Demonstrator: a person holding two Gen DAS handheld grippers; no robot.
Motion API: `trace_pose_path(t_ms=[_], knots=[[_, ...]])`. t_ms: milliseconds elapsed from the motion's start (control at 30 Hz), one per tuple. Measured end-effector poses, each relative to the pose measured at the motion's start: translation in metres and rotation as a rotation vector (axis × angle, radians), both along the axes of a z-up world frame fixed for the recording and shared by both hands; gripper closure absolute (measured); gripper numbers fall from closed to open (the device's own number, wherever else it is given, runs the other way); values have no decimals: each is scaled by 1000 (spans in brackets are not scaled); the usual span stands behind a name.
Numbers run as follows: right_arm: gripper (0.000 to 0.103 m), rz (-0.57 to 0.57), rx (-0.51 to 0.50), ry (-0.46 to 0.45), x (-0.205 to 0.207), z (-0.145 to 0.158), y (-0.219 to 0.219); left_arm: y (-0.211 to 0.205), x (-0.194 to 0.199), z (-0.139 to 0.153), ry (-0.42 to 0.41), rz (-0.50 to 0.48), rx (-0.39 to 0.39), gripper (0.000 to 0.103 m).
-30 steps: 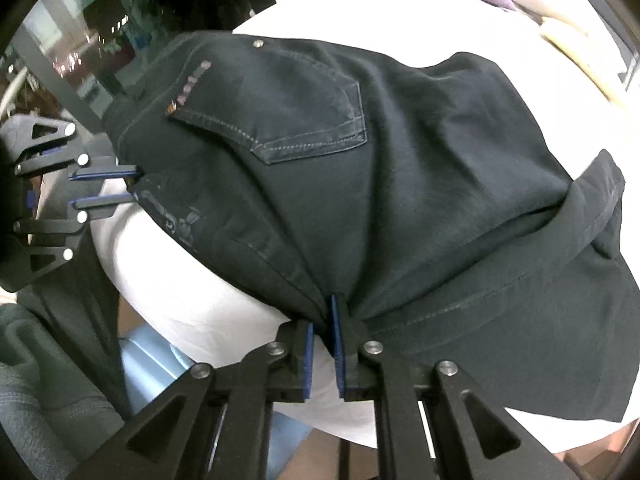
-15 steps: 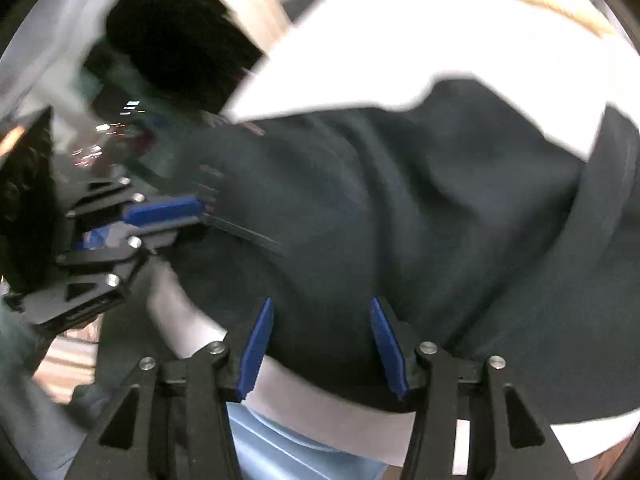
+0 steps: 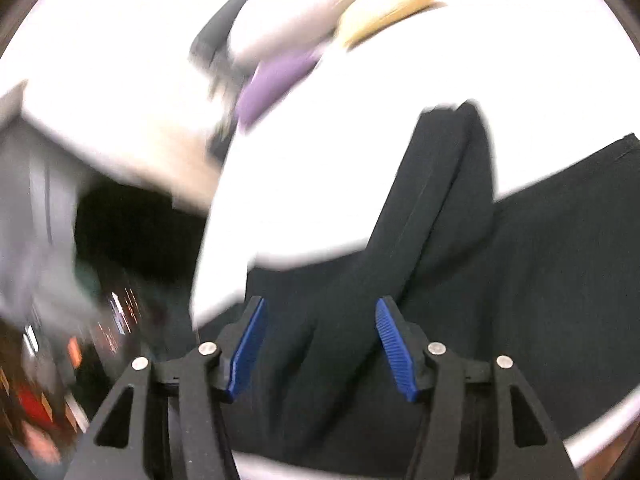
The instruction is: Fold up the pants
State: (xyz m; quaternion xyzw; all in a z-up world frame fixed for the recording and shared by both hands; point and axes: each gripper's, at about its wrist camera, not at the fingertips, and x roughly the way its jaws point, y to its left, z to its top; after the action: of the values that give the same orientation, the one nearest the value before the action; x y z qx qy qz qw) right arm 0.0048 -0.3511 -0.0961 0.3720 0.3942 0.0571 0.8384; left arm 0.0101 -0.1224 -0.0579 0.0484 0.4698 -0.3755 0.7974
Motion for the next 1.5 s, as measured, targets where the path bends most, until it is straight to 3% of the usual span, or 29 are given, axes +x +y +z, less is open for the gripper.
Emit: trace_pose_path(t_ms=[100,167,267,400,600,767,900,1033,1233,1400,1500], knots=[[42,-80,112,19,35,-17,-40,-22,28,-29,98,45,-31,90],[42,-113,125,51,52,-32,-51,-31,40,-53,187,74,-67,90],[42,-161,142,116,75,-51,-67,-31,44,-84,266,109,-52,90],[42,-206,233,125,83,-73,-86,-22,51,-105,337,136,-138,90],[44,-156,234,114,96,-80,-82,-18,53,-113,360,142,-172,90],[91,-138,254,129,106,-83,-86,-10,44,-110,363,144,-182,90],[97,-135,186,90,102,-63,-83,-5,43,-108,362,149,-180,90],[98,-184,120,-12,72,-17,-96,-10,42,-108,362,165,-171,90],[99,-333,57,-114,-29,25,-129,-15,34,-104,359,205,-150,90],[99,-494,82,-133,-105,15,-151,-21,30,-103,357,233,-131,90],[99,-586,131,-95,-138,-16,-164,-28,27,-103,351,247,-120,90]])
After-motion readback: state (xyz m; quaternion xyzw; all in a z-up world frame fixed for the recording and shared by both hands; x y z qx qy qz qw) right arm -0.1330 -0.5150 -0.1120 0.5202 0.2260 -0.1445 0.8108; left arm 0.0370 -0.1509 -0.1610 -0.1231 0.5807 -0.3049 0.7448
